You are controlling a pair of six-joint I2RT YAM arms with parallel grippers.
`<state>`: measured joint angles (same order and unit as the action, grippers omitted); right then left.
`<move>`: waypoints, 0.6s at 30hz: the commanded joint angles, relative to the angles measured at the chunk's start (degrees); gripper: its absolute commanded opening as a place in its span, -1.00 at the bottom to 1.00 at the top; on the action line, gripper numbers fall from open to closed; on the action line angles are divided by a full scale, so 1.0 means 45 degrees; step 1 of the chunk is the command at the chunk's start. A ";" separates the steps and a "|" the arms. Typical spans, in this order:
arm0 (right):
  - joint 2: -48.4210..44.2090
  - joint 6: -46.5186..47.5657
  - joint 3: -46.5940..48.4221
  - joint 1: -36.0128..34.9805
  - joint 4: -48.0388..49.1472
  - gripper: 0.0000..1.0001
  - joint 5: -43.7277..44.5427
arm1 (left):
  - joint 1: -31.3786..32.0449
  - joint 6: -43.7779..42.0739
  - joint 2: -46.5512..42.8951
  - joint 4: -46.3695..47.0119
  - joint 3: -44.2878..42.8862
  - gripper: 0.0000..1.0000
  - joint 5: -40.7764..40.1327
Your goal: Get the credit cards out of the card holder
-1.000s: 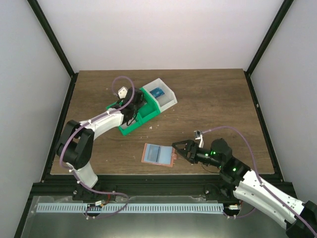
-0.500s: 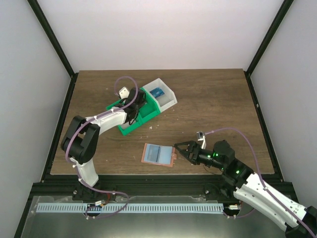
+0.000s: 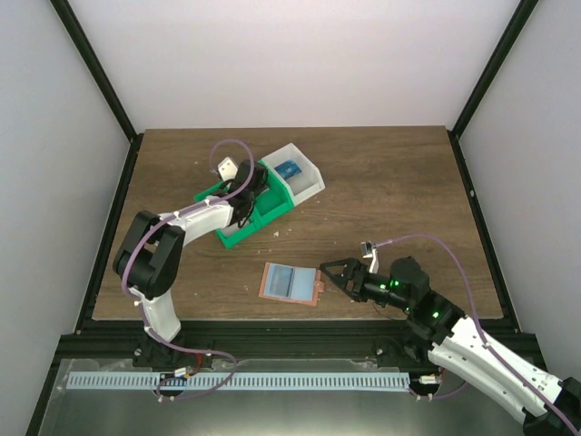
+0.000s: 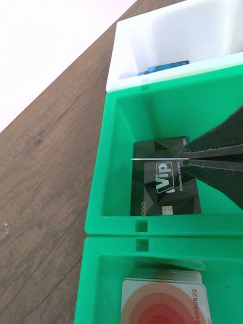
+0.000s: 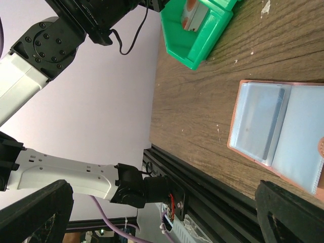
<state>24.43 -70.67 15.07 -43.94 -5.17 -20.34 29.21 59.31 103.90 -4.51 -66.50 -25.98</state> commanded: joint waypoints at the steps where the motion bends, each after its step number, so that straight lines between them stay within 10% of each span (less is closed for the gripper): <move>1: -0.0071 0.0220 0.0530 0.0097 -0.0218 0.99 0.0236 | -0.0046 -0.0239 0.0023 0.0772 0.0059 -1.00 -0.0424; 18: -0.0008 -0.0085 0.0501 0.0097 -0.0129 0.99 0.0205 | -0.0165 -0.0223 0.0967 0.0629 -0.0257 -1.00 -0.0407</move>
<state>24.45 -70.54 15.09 -43.94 -5.17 -20.27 29.12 57.19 106.30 -2.17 -66.50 -27.79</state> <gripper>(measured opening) 0.997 0.018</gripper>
